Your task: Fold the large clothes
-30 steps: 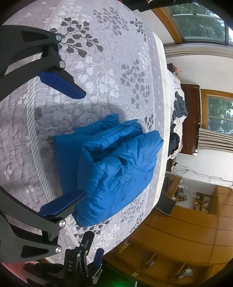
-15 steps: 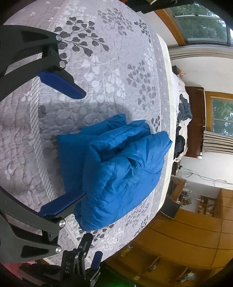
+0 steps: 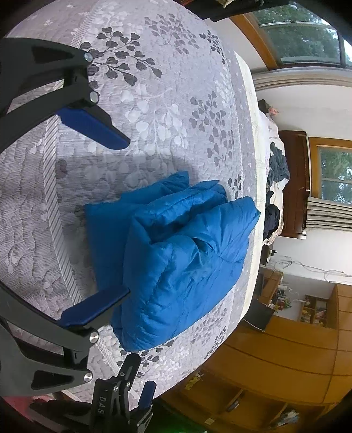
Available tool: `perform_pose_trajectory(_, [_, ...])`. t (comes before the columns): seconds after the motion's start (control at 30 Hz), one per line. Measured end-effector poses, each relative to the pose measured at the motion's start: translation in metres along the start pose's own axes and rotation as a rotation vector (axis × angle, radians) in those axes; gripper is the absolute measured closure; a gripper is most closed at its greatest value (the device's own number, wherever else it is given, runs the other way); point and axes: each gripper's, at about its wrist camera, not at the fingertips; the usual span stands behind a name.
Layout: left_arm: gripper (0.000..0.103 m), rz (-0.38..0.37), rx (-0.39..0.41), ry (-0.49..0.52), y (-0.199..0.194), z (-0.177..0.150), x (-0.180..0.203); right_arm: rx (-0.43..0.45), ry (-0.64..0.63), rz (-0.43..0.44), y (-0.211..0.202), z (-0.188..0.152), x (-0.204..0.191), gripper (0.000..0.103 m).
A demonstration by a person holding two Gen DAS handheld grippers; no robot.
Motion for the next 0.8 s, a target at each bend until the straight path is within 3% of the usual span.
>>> perform_pose_trajectory(0.8, [0.003, 0.005, 0.003, 0.002, -0.0032, -0.0005, -0.0002, -0.009, 0.006, -0.002, 0.0059, -0.0015, 0.0073, 0.004])
Point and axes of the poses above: each gripper's, at about its wrist camera, not at the fingertips, and y roughly the way its jaws point, x to its right, z to its top, and after that the axes turned 5 degrees about z, right-handed
